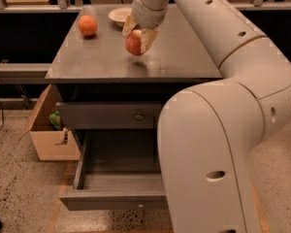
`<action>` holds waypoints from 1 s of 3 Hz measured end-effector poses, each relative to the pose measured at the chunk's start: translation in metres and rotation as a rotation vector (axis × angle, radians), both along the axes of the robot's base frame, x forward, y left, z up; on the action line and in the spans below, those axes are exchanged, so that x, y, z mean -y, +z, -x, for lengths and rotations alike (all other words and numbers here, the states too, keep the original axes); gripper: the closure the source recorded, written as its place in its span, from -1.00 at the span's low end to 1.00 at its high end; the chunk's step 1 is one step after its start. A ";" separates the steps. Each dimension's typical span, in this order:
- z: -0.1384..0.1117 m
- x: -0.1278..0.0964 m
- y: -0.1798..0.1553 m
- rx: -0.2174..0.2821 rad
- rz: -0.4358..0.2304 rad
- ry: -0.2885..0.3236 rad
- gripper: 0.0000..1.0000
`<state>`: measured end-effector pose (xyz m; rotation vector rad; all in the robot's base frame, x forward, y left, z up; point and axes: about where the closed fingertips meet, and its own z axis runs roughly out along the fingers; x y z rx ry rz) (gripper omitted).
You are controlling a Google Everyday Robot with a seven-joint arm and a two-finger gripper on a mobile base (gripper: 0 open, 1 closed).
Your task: Pick apple from middle drawer and place on counter
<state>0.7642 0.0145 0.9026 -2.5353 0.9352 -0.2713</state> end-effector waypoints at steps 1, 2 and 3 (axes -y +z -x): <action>-0.004 -0.007 -0.017 -0.034 0.006 0.011 -1.00; -0.008 -0.008 -0.024 -0.047 0.001 0.007 -1.00; -0.015 0.018 -0.013 -0.030 -0.012 -0.078 -1.00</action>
Offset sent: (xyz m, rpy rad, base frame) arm 0.0152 0.0051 -0.0204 0.0040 0.0615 0.0010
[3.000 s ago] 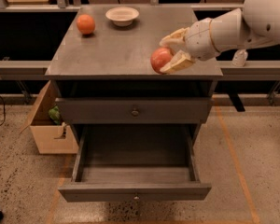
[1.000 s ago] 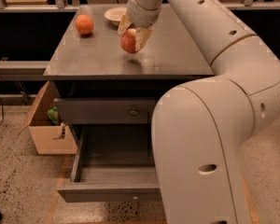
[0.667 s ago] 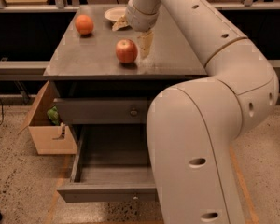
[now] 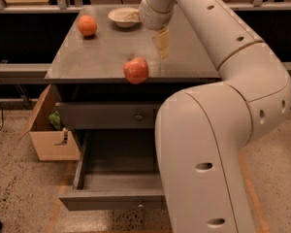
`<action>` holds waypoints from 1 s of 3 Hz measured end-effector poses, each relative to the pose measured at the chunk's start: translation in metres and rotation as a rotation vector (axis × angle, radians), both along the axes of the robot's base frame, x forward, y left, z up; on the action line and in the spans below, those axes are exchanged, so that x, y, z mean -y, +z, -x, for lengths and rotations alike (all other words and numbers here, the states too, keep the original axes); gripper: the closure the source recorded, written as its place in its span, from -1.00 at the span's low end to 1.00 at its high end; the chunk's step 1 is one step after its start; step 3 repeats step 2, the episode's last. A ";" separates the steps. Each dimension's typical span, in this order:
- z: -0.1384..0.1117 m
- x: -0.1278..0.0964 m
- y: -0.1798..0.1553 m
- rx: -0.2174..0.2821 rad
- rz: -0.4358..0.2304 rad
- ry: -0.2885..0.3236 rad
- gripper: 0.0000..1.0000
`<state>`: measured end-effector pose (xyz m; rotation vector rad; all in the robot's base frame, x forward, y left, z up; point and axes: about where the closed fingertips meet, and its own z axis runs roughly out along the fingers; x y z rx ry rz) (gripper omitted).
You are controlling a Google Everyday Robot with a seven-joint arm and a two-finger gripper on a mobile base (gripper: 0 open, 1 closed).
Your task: Pick apple from middle drawer and place on counter
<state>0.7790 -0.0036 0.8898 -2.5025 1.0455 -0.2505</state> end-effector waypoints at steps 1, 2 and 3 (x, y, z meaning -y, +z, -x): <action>-0.002 0.046 0.011 0.014 0.017 -0.128 -1.00; -0.002 0.046 0.011 0.014 0.017 -0.128 -1.00; -0.002 0.046 0.011 0.014 0.017 -0.128 -1.00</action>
Offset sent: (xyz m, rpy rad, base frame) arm 0.0010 -0.0402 0.0107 -0.0160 -0.0138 -0.1085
